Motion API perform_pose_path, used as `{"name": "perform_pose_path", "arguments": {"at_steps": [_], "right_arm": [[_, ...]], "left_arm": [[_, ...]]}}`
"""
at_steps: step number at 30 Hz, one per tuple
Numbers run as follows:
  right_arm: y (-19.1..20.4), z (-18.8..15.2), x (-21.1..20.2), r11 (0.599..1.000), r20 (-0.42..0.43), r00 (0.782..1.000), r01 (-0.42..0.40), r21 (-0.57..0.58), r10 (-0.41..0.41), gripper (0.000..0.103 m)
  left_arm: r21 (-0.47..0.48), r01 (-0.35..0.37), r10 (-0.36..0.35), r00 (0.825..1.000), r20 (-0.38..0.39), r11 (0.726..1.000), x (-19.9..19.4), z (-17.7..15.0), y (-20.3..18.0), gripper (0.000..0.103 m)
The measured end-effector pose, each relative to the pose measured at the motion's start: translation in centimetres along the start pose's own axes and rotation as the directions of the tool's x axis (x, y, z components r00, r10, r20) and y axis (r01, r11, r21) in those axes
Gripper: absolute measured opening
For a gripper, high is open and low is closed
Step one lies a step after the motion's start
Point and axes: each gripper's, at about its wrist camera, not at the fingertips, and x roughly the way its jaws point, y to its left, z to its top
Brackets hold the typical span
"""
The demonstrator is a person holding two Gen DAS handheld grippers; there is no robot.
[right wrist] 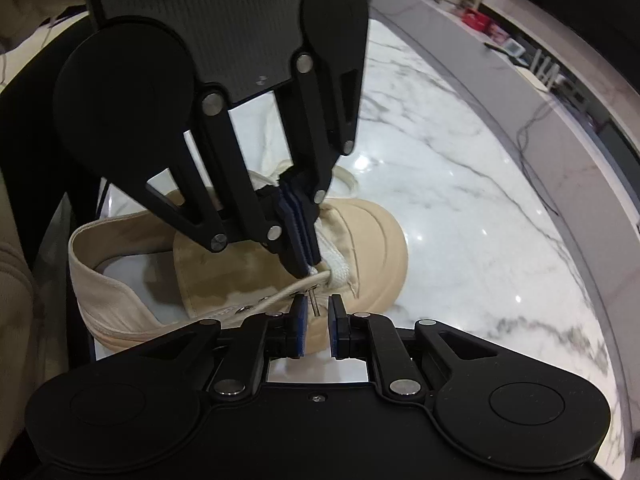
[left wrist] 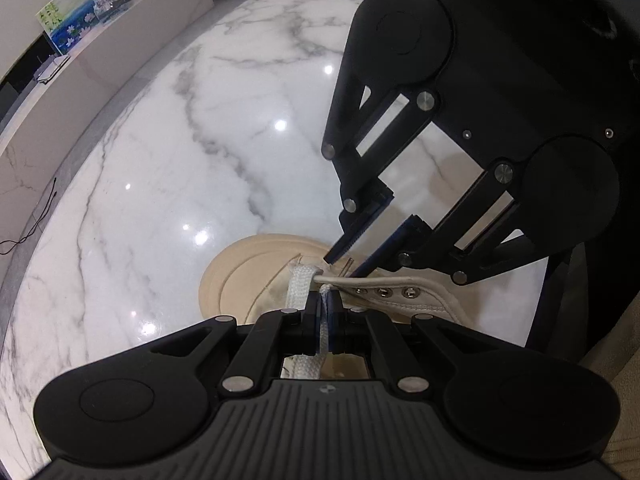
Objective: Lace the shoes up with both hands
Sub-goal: 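Grasp the lace tip emerging from the eyelet with the right gripper while the left gripper releases it, then pull the lace through the eyelet and draw it out long with the right gripper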
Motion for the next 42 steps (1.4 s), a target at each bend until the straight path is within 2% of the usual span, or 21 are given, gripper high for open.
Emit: {"name": "perform_pose_path", "arguments": {"at_steps": [3, 4, 9, 11, 12, 17, 21, 27, 32, 42], "right_arm": [[-0.1, -0.2, 0.4, 1.000, 0.010, 1.000, -0.015, 0.006, 0.015, 0.007], [-0.2, -0.3, 0.5, 1.000, 0.012, 1.000, -0.021, 0.015, 0.021, 0.002], [-0.3, -0.4, 0.5, 0.999, 0.024, 0.999, -0.023, 0.038, 0.022, 0.001], [-0.4, -0.4, 0.3, 0.999, 0.027, 0.999, -0.019, 0.050, 0.018, 0.001], [-0.4, -0.4, 0.2, 0.998, 0.025, 1.000, -0.014, 0.054, 0.013, 0.001], [-0.4, 0.1, -0.3, 0.997, -0.006, 1.000, 0.028, 0.071, -0.028, 0.001], [-0.4, -0.1, -1.0, 0.993, -0.040, 0.997, 0.067, 0.098, -0.063, 0.001], [-0.1, -1.4, -3.3, 0.982, -0.109, 0.986, 0.138, 0.126, -0.125, 0.001], [0.5, -3.6, -6.8, 0.960, -0.183, 0.964, 0.224, 0.169, -0.193, 0.001], [0.6, -8.8, -13.6, 0.879, -0.360, 0.878, 0.414, 0.237, -0.316, 0.001]], "left_arm": [[-0.008, 0.002, -0.002, 1.000, 0.006, 1.000, 0.0, -0.1, 0.0, 0.002], [-0.011, 0.002, -0.002, 1.000, 0.008, 1.000, 0.0, -0.1, 0.0, 0.002], [-0.020, 0.003, -0.003, 1.000, 0.015, 1.000, -0.1, -0.3, 0.0, 0.003], [-0.022, 0.000, 0.000, 1.000, 0.017, 1.000, -0.4, -0.4, 0.0, 0.009], [-0.025, -0.002, 0.003, 1.000, 0.026, 1.000, -0.8, -0.5, -0.2, 0.016], [-0.061, -0.016, 0.021, 0.997, 0.080, 0.998, -3.2, -1.6, -0.7, 0.023], [-0.103, -0.039, 0.048, 0.996, 0.080, 0.994, -4.4, -2.8, -1.1, 0.023], [-0.175, -0.035, 0.051, 0.995, 0.089, 0.984, -4.7, -4.2, -1.6, 0.023], [-0.227, -0.029, 0.051, 0.994, 0.091, 0.974, -4.3, -5.0, -1.4, 0.022], [-0.250, -0.060, 0.084, 0.993, 0.085, 0.966, -4.3, -6.4, -1.4, 0.020]]}}
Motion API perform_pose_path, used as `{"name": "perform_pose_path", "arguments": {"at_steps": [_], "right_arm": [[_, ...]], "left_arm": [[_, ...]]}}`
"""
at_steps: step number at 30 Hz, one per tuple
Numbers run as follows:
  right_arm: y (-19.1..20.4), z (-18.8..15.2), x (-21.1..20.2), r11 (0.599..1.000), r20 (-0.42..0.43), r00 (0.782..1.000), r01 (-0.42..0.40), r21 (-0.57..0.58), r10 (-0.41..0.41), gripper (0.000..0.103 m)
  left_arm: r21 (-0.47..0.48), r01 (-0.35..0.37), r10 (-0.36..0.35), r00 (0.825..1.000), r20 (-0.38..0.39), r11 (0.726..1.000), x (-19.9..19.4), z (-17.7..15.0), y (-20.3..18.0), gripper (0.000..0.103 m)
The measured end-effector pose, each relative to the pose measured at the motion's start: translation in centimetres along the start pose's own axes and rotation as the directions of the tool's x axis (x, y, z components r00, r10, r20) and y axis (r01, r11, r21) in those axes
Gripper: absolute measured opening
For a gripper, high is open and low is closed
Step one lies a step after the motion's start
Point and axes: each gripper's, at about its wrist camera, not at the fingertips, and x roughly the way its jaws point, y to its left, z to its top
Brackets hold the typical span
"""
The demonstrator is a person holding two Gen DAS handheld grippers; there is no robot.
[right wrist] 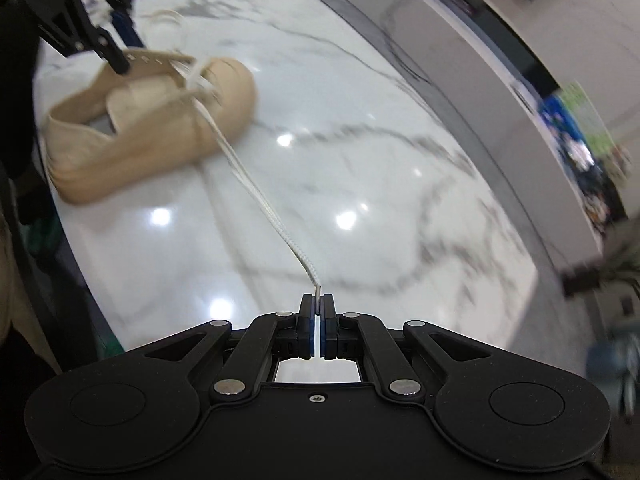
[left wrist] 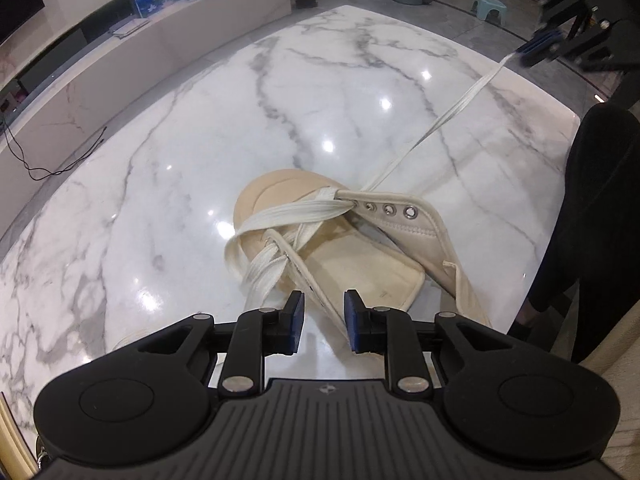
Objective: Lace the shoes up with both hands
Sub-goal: 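Pull the lace through the eyelet and draw it out long with the right gripper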
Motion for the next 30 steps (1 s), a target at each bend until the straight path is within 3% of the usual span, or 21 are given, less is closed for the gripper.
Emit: {"name": "perform_pose_path", "arguments": {"at_steps": [7, 17, 22, 30], "right_arm": [[-2.6, -3.6, -2.4, 0.987, -0.077, 0.990, 0.127, 0.096, -0.120, 0.001], [-6.2, -8.1, -3.9, 0.923, -0.245, 0.937, 0.308, 0.230, -0.251, 0.001], [-5.7, -7.1, -4.1, 0.930, -0.232, 0.938, 0.304, 0.205, -0.256, 0.001], [-3.3, -2.9, -4.4, 0.974, -0.129, 0.978, 0.181, 0.139, -0.163, 0.001]], "left_arm": [[-0.016, -0.011, 0.011, 1.000, 0.008, 1.000, -0.1, -0.3, 0.1, 0.020], [-0.019, -0.008, 0.008, 1.000, 0.018, 1.000, -0.2, -0.3, -0.1, 0.020], [0.000, -0.013, 0.013, 1.000, 0.027, 1.000, -0.4, 0.1, -0.6, 0.020], [0.003, -0.019, 0.019, 0.999, 0.039, 1.000, -1.1, 0.1, -0.6, 0.020]]}}
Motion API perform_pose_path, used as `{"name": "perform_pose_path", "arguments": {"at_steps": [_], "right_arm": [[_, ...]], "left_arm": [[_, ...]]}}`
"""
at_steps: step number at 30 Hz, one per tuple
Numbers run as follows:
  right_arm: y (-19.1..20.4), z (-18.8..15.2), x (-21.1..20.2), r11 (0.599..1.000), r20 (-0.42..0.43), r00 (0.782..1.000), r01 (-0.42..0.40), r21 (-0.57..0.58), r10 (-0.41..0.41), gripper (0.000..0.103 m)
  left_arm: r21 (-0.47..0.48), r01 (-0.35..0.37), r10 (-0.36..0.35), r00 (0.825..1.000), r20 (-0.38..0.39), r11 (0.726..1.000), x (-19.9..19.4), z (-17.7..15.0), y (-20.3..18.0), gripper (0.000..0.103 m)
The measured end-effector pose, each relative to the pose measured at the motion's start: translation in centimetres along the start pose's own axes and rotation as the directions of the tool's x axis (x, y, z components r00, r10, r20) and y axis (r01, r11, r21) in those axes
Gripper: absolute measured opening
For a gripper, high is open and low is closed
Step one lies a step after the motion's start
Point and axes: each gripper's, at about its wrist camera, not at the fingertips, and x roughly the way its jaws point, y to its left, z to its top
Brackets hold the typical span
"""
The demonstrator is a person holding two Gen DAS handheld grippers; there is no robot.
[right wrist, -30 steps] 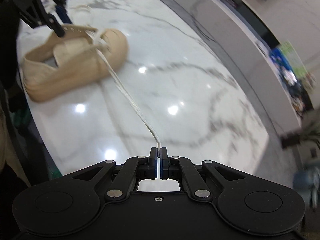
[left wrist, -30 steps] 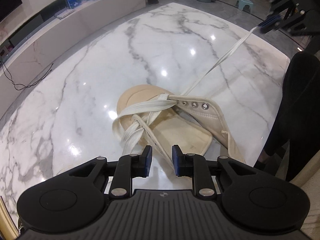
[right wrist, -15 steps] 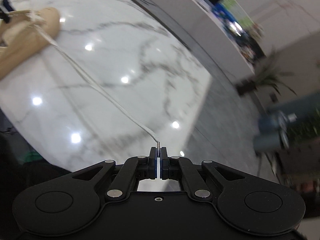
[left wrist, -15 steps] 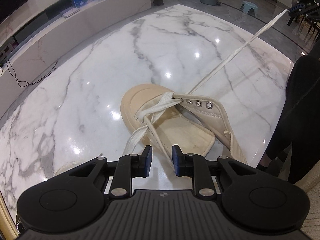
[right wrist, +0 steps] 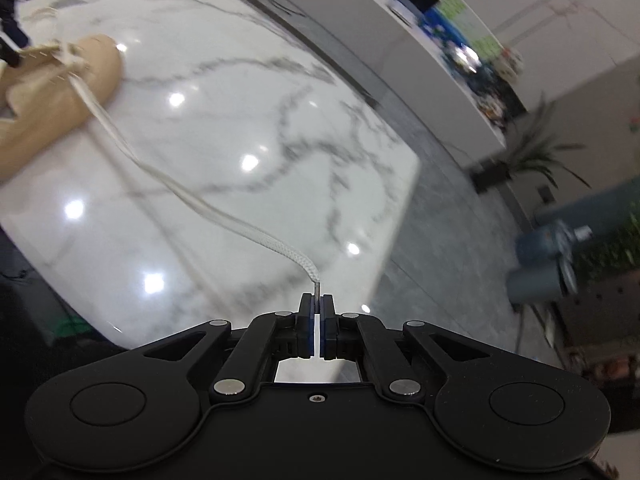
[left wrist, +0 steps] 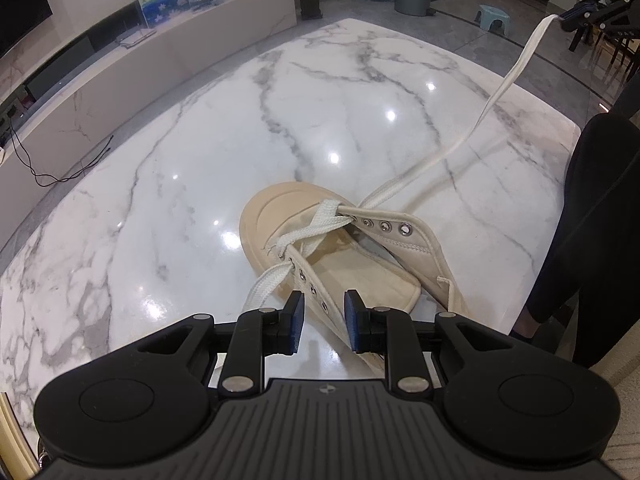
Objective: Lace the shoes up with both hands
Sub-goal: 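Pull the lace through the eyelet and draw it out long with the right gripper, then bring the lace tip back to the sneaker with the right gripper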
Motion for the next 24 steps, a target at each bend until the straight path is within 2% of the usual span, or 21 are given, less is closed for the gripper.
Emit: {"name": "perform_pose_path", "arguments": {"at_steps": [9, 17, 24], "right_arm": [[5.6, 6.2, 0.0, 0.972, 0.078, 0.986, -0.133, -0.194, 0.150, 0.001], [10.8, 12.3, 0.9, 0.910, 0.098, 0.960, -0.214, -0.356, 0.264, 0.001], [14.0, 15.5, 2.0, 0.849, 0.084, 0.932, -0.280, -0.447, 0.352, 0.001]], "left_arm": [[-0.025, 0.003, -0.002, 1.000, 0.030, 1.000, -0.6, 0.1, 0.0, 0.020], [-0.059, 0.020, -0.017, 0.998, 0.053, 0.998, -0.8, -0.5, 0.7, 0.020], [-0.065, 0.054, -0.050, 0.997, 0.063, 0.996, -0.8, -0.5, 1.1, 0.020]]}}
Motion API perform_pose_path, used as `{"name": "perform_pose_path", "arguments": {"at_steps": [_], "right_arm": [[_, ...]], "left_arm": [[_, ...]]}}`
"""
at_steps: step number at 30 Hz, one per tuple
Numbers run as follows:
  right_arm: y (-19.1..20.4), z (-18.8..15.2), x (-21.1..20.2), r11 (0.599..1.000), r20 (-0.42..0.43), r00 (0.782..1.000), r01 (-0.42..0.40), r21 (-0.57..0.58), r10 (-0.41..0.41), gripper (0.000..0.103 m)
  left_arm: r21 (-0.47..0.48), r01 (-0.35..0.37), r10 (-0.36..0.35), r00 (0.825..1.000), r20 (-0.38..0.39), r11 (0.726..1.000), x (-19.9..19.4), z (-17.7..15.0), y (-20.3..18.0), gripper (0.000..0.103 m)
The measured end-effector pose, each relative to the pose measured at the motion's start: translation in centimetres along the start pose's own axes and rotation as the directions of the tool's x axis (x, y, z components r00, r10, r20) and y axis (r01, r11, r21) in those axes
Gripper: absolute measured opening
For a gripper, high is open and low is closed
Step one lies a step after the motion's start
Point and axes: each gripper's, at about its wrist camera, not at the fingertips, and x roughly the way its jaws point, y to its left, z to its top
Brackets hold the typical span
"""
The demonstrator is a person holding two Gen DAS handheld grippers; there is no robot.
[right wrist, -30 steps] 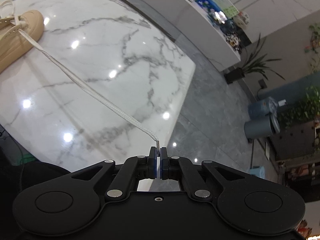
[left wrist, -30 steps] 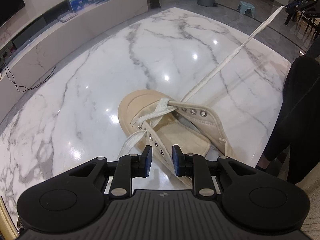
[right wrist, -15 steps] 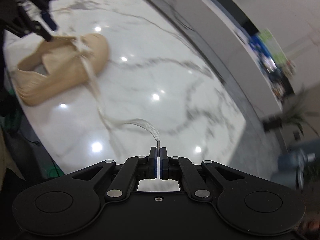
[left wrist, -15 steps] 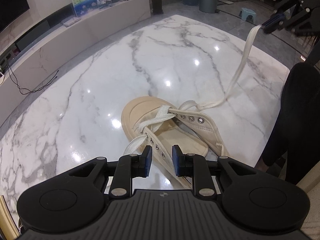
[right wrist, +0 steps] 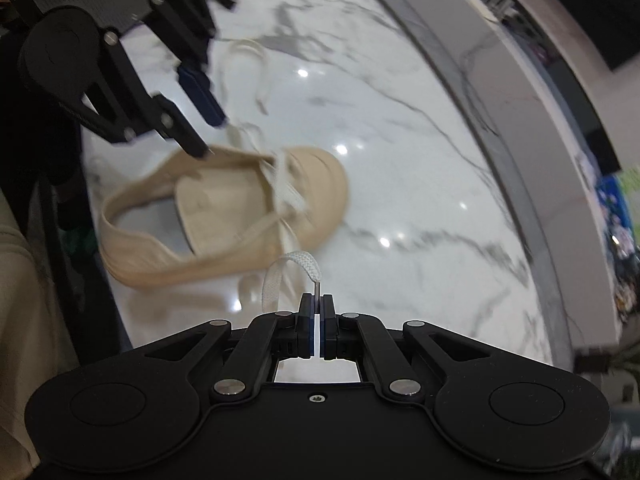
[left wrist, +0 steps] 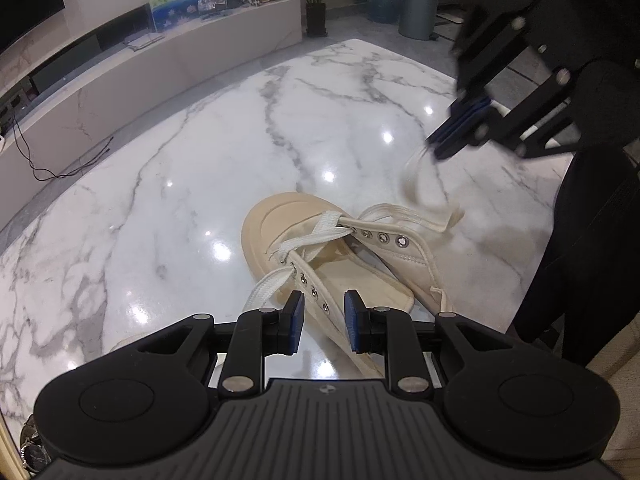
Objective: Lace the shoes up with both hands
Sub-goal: 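Bring the lace tip back to the sneaker with the right gripper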
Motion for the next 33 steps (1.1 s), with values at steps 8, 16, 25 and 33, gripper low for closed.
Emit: {"name": "perform_pose_path", "arguments": {"at_steps": [8, 16, 25, 33], "right_arm": [[0.8, 3.9, 1.9, 0.993, 0.039, 0.996, -0.082, -0.086, 0.086, 0.001], [1.1, 5.6, 3.0, 0.980, 0.059, 0.984, -0.162, -0.112, 0.169, 0.001], [0.7, 5.1, 3.7, 0.975, 0.086, 0.973, -0.208, -0.076, 0.214, 0.001], [0.1, 4.2, 2.7, 0.976, 0.137, 0.967, -0.213, -0.038, 0.216, 0.002]], "left_arm": [[-0.042, 0.034, -0.034, 0.999, 0.013, 0.999, 0.2, -0.3, 0.9, 0.021], [-0.077, 0.046, -0.044, 0.999, 0.023, 0.996, 0.1, -0.6, 1.5, 0.023], [-0.081, 0.058, -0.057, 0.998, 0.022, 0.995, 0.3, -0.3, 1.5, 0.023], [-0.069, 0.047, -0.047, 0.999, 0.010, 0.996, 0.3, -0.2, 1.1, 0.023]]}}
